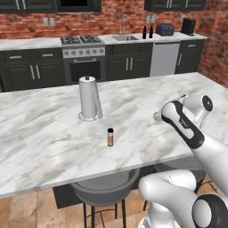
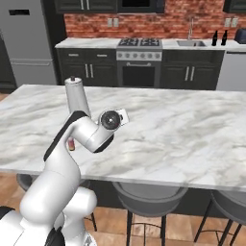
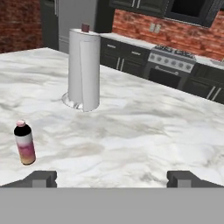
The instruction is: Place the large bottle from the dining counter next to the other large bottle outside the sink, and place the small bottle from the dining counter next to the other small bottle inside the sink.
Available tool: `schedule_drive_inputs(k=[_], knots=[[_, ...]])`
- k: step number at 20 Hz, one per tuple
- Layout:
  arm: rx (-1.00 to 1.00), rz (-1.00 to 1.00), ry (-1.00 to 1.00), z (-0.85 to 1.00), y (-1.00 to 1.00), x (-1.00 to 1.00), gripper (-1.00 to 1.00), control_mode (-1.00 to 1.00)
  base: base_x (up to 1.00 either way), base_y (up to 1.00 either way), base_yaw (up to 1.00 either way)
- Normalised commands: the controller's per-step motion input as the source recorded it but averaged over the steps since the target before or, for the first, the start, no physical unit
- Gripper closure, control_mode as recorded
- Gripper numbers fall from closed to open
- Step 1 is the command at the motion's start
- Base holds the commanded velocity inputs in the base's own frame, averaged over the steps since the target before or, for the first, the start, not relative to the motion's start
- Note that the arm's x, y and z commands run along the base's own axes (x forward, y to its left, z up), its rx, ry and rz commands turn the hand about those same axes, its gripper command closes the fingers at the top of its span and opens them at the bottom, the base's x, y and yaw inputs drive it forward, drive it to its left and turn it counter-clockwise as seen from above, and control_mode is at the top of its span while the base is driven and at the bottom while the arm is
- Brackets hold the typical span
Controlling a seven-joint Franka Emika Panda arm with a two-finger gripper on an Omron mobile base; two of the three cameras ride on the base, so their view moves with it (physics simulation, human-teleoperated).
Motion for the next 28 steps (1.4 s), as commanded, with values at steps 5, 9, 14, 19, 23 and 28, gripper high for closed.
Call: schedule_drive_inputs(k=[5, 9, 14, 19, 23, 28], knots=[[0.00, 0.00, 0.00, 0.00, 0.00, 0.00, -1.00, 1.00, 0.33, 0.12, -0.03], [0.00, 0.00, 0.00, 0.00, 0.00, 0.00, -1.00, 1.00, 0.32, 0.14, -0.03], [0.00, 0.00, 0.00, 0.00, 0.00, 0.00, -1.00, 1.00, 0.29, 0.14, -0.03], [0.00, 0.00, 0.00, 0.00, 0.00, 0.00, -1.00, 1.00, 0.26, 0.14, -0.02], [0.00, 0.00, 0.00, 0.00, 0.00, 0.00, -1.00, 1.00, 0.17, 0.09, 0.00], [0.00, 0.00, 0.02, 0.00, 0.01, 0.03, -1.00, -1.00, 0.05, 0.02, 0.00]])
